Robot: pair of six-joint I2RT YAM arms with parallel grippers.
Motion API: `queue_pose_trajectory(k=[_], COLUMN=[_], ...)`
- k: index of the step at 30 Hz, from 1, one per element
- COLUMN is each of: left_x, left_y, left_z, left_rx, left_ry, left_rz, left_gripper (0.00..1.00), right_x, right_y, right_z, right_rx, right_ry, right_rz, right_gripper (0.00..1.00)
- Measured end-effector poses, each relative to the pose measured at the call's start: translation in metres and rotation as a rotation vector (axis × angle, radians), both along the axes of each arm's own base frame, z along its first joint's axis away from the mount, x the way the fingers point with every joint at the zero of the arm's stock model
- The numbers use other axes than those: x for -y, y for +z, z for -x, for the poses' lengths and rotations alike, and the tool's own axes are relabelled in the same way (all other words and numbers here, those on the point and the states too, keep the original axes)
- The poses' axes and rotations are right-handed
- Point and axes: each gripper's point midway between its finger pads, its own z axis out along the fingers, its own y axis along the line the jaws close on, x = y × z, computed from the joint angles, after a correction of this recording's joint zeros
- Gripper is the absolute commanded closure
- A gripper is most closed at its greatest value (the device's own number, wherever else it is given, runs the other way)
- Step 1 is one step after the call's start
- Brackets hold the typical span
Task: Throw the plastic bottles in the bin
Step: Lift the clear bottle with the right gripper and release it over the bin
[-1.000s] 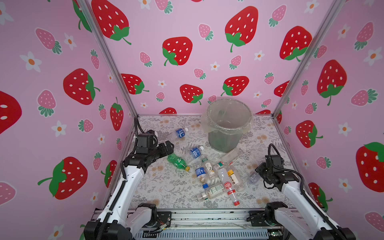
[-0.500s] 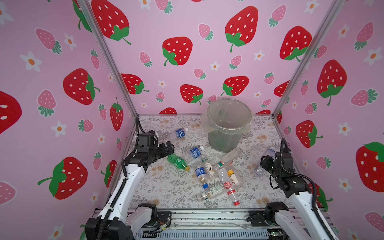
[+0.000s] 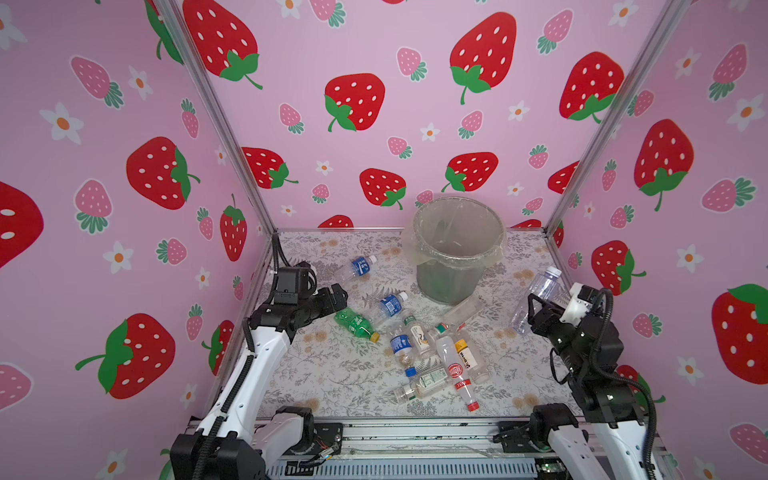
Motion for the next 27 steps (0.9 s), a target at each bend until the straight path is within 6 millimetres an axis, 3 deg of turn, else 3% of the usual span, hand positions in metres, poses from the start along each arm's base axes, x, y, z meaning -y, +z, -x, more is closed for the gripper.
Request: queue_pose_trajectory(k=[14, 22, 27], left_x=[-0.001, -0.002, -0.002], left_y=[0.001, 0.001, 0.0], left_z=[0.0, 0.0, -0.001], left_rx=[-0.003, -0.004, -0.006], left_ry=[0.001, 0.003, 0.004], left_rz=[-0.004, -0.002, 0.0], left_gripper=[0.01, 0.01, 0.01], right_x=[-0.025, -0.028, -0.032], right_y=[0.063, 0.066, 0.063], right_z=[0.024, 0.025, 0.01], right_rx=[0.289, 0.308, 0.275], right_ry=[0.175, 0.196, 0.201], right_rz=[0.033, 0.044, 0.044], right_gripper=[0.51, 0.51, 0.51])
